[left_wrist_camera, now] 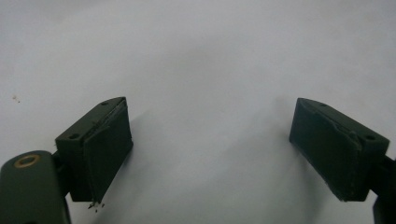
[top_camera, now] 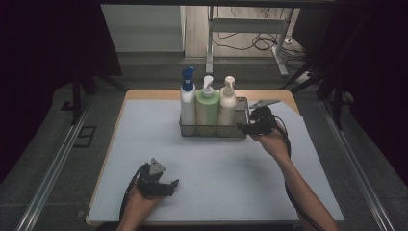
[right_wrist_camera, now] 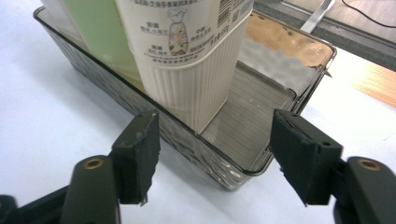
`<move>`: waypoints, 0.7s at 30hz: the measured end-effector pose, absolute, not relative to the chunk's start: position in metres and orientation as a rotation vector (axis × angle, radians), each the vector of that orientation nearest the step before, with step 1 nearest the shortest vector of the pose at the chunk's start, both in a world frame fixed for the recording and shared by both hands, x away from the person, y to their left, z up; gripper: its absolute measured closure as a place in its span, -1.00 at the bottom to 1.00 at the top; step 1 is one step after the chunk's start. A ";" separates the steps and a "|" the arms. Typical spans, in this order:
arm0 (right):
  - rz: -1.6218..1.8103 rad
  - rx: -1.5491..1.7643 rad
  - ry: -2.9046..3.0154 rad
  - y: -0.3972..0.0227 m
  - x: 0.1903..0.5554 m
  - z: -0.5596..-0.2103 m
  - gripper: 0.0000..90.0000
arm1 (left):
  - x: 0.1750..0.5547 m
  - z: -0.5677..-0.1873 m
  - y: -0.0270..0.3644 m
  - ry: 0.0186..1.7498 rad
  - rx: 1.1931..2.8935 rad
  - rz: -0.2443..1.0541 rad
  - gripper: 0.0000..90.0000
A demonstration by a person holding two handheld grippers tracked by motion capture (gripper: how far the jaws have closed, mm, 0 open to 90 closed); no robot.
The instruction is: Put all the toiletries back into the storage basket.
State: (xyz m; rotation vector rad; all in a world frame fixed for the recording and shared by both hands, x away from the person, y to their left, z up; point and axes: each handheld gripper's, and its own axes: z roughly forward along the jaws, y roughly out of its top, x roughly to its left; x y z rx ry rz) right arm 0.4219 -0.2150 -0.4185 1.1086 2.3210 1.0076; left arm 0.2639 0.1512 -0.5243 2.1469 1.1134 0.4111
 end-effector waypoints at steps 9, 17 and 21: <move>1.019 1.085 2.352 -0.220 0.408 -0.414 -0.33 | 0.264 -0.524 0.151 1.114 2.147 0.411 -0.72; 1.031 1.078 2.365 -0.226 0.397 -0.410 -0.42 | 0.264 -0.524 0.151 1.115 2.147 0.409 -0.72; 1.041 1.071 2.372 -0.229 0.391 -0.409 -0.49 | 0.264 -0.524 0.151 1.115 2.147 0.410 -0.72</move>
